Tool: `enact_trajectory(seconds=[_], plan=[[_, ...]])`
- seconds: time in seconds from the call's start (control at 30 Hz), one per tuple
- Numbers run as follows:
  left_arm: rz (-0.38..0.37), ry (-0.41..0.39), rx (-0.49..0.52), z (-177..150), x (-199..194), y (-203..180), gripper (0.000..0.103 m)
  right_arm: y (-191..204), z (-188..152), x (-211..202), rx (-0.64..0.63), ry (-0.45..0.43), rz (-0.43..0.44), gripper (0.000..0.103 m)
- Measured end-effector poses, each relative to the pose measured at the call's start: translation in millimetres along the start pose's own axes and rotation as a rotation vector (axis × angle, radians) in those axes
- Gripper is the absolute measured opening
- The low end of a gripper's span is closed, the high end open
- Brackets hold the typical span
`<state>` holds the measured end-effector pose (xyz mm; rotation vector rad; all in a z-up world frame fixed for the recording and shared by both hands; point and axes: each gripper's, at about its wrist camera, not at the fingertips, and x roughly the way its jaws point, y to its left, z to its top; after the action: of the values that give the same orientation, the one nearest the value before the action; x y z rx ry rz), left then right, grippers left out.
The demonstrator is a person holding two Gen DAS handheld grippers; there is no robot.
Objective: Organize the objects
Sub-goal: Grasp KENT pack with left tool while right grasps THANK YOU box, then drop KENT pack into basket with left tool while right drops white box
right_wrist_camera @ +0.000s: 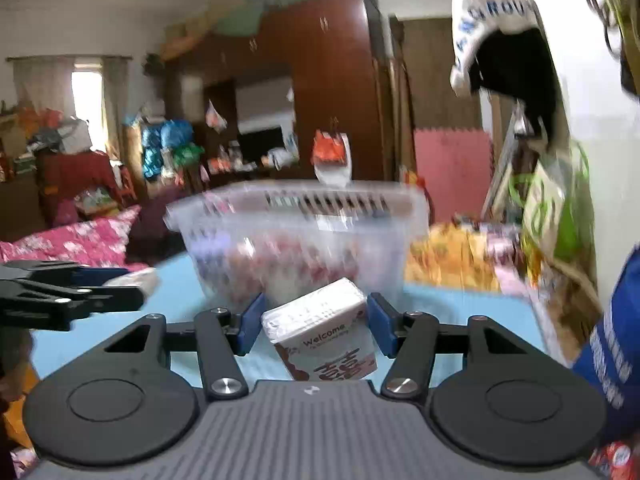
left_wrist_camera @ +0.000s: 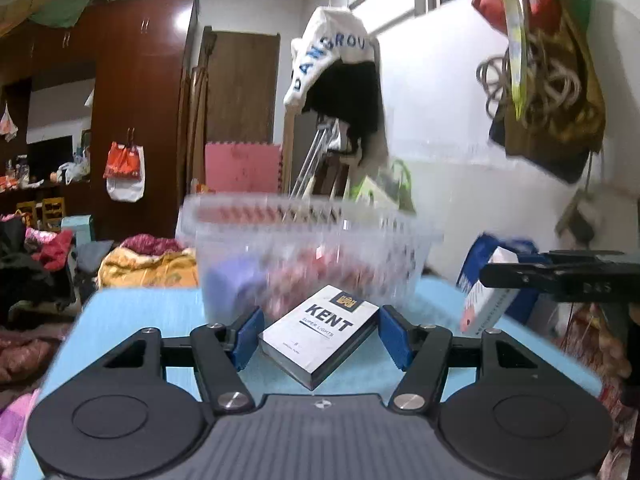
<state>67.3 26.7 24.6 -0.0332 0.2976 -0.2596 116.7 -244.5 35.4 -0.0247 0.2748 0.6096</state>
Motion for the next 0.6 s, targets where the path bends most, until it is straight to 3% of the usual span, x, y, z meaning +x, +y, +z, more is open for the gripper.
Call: enact_trajectory(seconds=[0.13,0.3,0.47,0.53,0.6], plan=[[-0.021,-0.013,-0.003,45.8,13.4,0.4,0.067,9.6,44.3,6.2,-0.044,-0.035,0.001,0.059],[0.073,-0.003,-0.028,101.9,62.7,3.6,0.067,17.9,105.2,59.0,-0.089,-0.027,-0.049,0.059],[0.15,0.097,-0.077,111.6,126.9,22.6,0.068,15.3,111.6,119.6,-0.159,0.061,-0.181,0.061],[0.169,0.13,-0.078,105.4,143.3,30.0,0.075,10.7,107.0,136.0,-0.153,0.082,-0.177,0.068],[0.188,0.142,-0.084,96.8,153.1,38.2,0.077,6.1,103.3,146.7,-0.151,0.092,-0.174,0.093]])
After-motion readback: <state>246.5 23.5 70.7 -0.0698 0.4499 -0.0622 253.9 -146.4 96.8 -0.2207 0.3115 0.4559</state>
